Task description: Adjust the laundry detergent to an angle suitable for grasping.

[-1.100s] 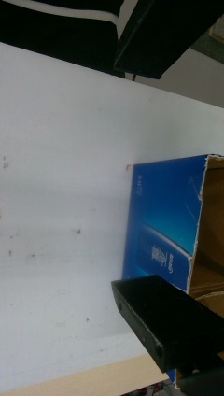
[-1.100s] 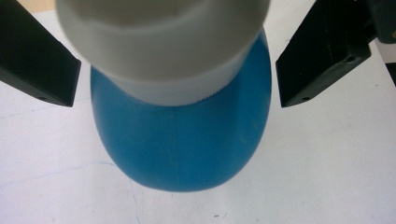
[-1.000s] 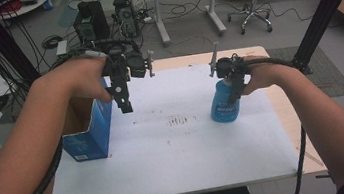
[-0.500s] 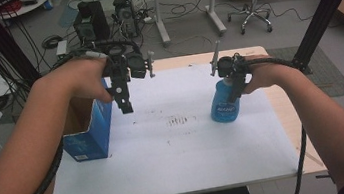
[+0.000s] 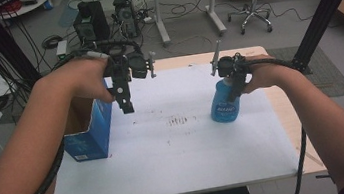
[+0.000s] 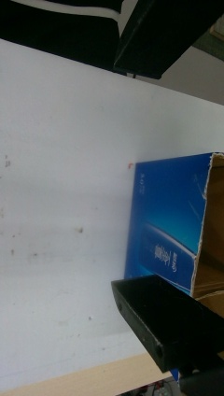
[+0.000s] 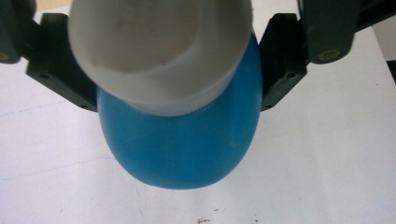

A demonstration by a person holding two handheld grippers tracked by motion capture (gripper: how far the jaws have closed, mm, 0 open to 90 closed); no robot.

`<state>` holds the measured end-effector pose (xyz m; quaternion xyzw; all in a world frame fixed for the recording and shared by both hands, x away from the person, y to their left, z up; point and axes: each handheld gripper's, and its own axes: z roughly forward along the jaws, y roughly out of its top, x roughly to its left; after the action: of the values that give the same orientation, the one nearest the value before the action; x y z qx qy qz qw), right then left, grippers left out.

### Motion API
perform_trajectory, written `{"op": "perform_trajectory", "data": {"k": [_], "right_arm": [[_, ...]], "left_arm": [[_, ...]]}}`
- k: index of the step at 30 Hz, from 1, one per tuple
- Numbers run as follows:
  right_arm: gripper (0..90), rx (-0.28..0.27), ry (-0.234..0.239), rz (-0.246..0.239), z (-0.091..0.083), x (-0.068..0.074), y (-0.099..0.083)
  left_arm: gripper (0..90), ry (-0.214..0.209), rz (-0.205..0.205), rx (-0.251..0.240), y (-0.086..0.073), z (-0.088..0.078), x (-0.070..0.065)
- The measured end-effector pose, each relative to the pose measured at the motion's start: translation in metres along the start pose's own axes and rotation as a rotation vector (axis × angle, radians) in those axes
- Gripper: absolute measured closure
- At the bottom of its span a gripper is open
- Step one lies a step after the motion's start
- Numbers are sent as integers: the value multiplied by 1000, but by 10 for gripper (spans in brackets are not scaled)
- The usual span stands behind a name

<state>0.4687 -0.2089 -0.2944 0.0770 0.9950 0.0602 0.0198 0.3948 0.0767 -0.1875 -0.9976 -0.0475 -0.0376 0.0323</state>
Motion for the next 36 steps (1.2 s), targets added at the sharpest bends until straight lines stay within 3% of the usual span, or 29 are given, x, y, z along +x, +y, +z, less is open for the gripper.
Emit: {"op": "perform_trajectory", "data": {"k": [20,36], "right_arm": [[333,-4,26,-12,1,3,0],[371,-7,14,-12,1,2,0]], "left_arm": [[1,4,-2,0,-1,1,-1],[1,4,-3,0,-1,3,0]]}}
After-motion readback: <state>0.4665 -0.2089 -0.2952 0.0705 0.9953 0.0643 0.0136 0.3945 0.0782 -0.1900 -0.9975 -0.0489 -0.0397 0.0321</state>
